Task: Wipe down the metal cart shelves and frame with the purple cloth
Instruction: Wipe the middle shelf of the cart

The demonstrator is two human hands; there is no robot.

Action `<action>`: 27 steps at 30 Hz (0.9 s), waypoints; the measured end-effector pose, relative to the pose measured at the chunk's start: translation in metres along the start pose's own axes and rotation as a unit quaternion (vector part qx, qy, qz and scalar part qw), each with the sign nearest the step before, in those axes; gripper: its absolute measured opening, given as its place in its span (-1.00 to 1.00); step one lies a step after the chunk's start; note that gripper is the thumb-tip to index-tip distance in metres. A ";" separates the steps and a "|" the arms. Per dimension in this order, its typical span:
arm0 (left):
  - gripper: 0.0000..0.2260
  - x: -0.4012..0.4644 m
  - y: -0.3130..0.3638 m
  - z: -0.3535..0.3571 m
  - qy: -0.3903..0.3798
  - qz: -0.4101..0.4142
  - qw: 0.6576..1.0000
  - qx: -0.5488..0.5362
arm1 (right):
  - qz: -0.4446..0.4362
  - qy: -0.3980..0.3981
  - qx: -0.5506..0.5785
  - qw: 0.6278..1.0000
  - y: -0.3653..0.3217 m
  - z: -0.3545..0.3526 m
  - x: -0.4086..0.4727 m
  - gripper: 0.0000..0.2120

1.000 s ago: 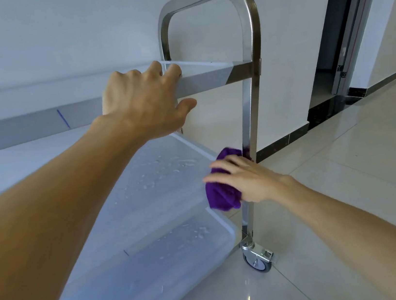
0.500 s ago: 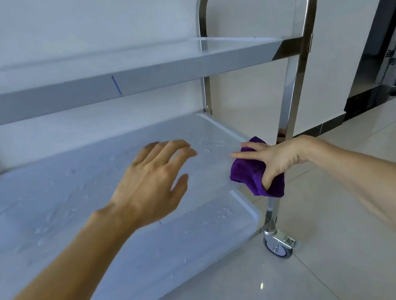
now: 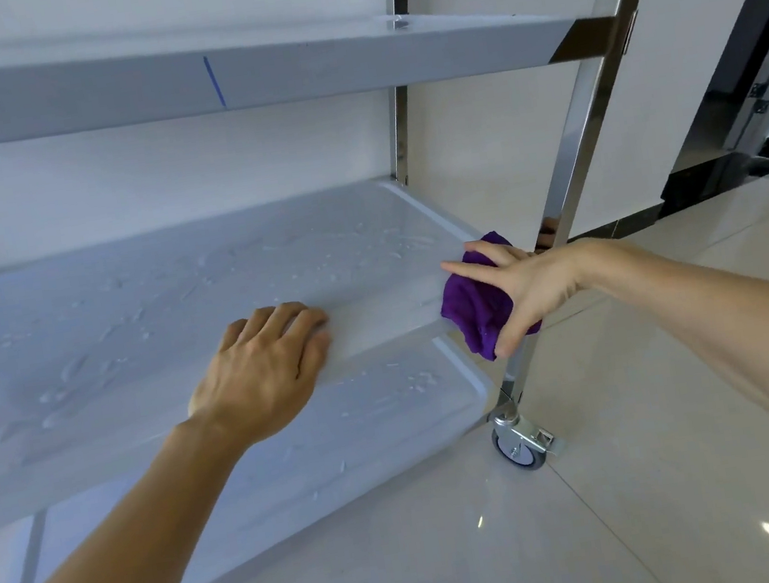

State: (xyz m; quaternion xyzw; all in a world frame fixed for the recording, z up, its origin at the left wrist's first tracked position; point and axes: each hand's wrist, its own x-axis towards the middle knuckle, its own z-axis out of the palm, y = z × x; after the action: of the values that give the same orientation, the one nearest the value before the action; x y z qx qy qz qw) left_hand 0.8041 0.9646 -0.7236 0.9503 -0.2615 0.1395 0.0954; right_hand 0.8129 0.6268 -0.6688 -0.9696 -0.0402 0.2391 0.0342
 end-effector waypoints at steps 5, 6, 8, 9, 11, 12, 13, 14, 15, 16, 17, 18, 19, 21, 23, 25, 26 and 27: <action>-0.54 0.001 0.004 0.000 -0.012 -0.009 1.000 0.015 | -0.014 0.012 0.057 0.998 0.000 -0.002 -0.002 0.14; -0.54 0.001 0.004 0.001 -0.013 -0.010 1.000 0.015 | -0.021 0.063 0.057 0.996 0.000 0.008 0.001 0.06; -0.53 0.001 0.004 0.001 -0.007 -0.006 1.000 0.011 | -0.043 0.214 0.036 0.975 0.000 0.035 0.006 -0.07; -0.52 0.000 0.003 0.002 -0.005 -0.003 1.000 0.011 | -0.056 0.291 0.022 0.955 -0.002 0.047 0.009 -0.12; -0.52 -0.001 0.003 0.003 -0.003 -0.001 1.000 0.015 | -0.065 0.407 -0.006 0.911 -0.007 0.064 0.016 -0.24; -0.53 0.000 0.003 0.003 -0.002 -0.002 1.000 0.017 | -0.056 0.444 -0.013 0.894 -0.009 0.068 0.020 -0.28; -0.54 0.000 0.004 0.003 0.001 -0.003 1.000 0.018 | -0.040 0.468 -0.018 0.883 -0.012 0.070 0.023 -0.30; -0.56 0.001 0.005 0.003 0.004 -0.007 1.000 0.019 | -0.023 0.481 -0.023 0.876 -0.014 0.071 0.025 -0.32; -0.58 0.001 0.007 0.003 0.008 -0.010 1.000 0.020 | -0.010 0.486 -0.032 0.873 -0.019 0.072 0.025 -0.33; -0.59 0.002 0.008 0.004 0.014 -0.013 1.000 0.019 | -0.004 0.487 -0.044 0.872 -0.026 0.073 0.025 -0.32; -0.59 0.002 0.008 0.005 0.021 -0.017 1.000 0.015 | -0.006 0.485 -0.057 0.873 -0.037 0.074 0.024 -0.30; -0.60 0.003 0.007 0.005 0.026 -0.024 0.999 0.007 | -0.019 0.486 -0.069 0.871 -0.052 0.076 0.024 -0.29; -0.60 0.003 0.006 0.006 0.028 -0.033 0.999 -0.004 | -0.044 0.493 -0.074 0.866 -0.070 0.078 0.026 -0.29; -0.59 0.003 0.004 0.006 0.028 -0.048 0.998 -0.022 | -0.105 0.514 -0.073 0.848 -0.106 0.085 0.030 -0.33; -0.59 0.003 0.001 0.006 0.025 -0.047 0.998 -0.026 | -0.143 0.527 -0.063 0.835 -0.126 0.087 0.031 -0.38; -0.63 0.001 -0.001 0.006 0.019 -0.044 0.998 -0.032 | -0.170 0.518 -0.068 0.836 -0.117 0.083 0.029 -0.36; -0.66 0.001 -0.003 0.006 0.017 -0.041 0.998 -0.037 | -0.180 0.505 -0.072 0.841 -0.106 0.080 0.028 -0.32; -0.68 0.000 -0.005 0.006 0.018 -0.039 0.998 -0.043 | -0.184 0.489 -0.072 0.849 -0.093 0.076 0.026 -0.28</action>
State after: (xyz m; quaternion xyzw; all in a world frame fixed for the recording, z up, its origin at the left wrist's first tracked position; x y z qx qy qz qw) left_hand 0.8082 0.9668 -0.7298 0.9522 -0.2278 0.1416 0.1460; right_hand 0.7949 0.7256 -0.7401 -0.9356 -0.2131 -0.2804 0.0234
